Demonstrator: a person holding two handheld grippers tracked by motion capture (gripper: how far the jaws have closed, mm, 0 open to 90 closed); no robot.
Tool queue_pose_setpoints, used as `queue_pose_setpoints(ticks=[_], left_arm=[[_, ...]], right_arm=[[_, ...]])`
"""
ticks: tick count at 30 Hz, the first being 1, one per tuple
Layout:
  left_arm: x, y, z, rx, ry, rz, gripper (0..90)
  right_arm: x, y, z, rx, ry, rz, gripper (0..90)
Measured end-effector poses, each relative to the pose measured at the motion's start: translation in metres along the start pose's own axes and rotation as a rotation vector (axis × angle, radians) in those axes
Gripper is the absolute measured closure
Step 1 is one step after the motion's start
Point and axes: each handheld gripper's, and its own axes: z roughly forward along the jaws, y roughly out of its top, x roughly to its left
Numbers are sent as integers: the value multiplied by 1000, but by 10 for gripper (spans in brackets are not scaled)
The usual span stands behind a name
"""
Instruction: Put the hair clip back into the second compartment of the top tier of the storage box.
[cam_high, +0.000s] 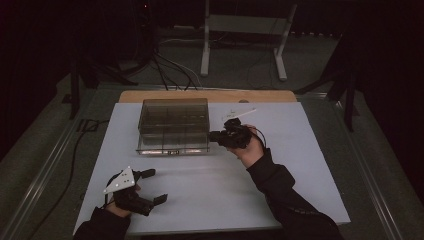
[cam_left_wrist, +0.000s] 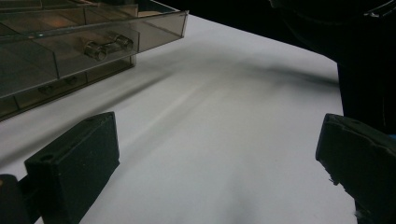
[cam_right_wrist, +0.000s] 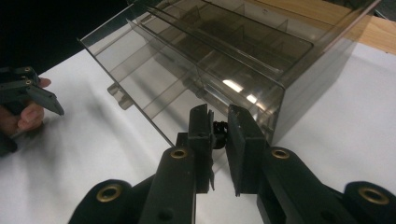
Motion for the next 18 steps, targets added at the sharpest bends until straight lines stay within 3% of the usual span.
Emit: queue_pose_setpoints(ticks=[18], left_arm=[[-1,0,0,-3,-5,3,5]], right_arm=[[12,17,21,7,26,-24,807]])
